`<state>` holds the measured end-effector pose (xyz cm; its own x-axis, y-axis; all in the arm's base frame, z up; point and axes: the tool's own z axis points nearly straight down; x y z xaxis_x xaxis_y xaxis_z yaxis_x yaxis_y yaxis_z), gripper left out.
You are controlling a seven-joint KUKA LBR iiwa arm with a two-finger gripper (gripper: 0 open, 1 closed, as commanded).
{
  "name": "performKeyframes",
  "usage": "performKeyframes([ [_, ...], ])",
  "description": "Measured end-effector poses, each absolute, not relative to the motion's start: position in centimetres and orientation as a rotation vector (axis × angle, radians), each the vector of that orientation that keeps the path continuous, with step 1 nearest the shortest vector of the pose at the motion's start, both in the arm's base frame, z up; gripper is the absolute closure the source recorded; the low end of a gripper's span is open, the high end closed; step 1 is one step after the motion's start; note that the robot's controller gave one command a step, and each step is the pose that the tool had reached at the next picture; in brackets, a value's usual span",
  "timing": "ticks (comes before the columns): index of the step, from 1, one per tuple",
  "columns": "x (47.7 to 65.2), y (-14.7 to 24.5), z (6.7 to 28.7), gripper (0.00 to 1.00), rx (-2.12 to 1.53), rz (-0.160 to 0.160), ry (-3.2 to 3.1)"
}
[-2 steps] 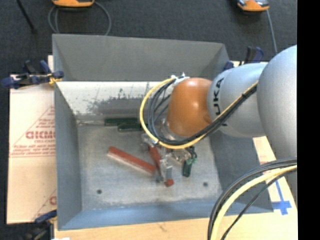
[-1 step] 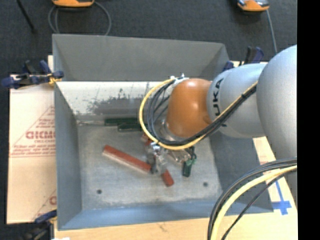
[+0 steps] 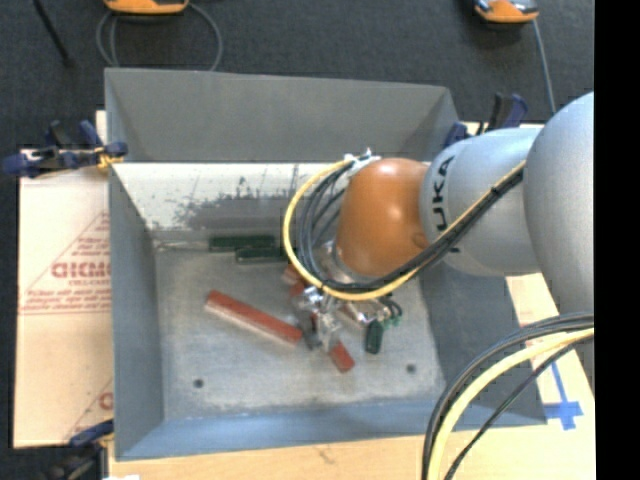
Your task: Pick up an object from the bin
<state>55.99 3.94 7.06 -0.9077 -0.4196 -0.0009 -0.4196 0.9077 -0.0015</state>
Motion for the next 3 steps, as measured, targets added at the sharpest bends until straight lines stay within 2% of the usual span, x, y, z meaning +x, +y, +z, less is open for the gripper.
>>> performKeyframes([
  [1, 56.0, 4.0, 7.1, 0.0, -0.672, -0.001, 3.068],
  [2, 55.2, 10.9, 7.1, 0.0, -0.898, 0.002, 3.005],
  [3, 55.2, 10.7, 7.1, 1.0, -0.89, 0.002, 3.008],
])
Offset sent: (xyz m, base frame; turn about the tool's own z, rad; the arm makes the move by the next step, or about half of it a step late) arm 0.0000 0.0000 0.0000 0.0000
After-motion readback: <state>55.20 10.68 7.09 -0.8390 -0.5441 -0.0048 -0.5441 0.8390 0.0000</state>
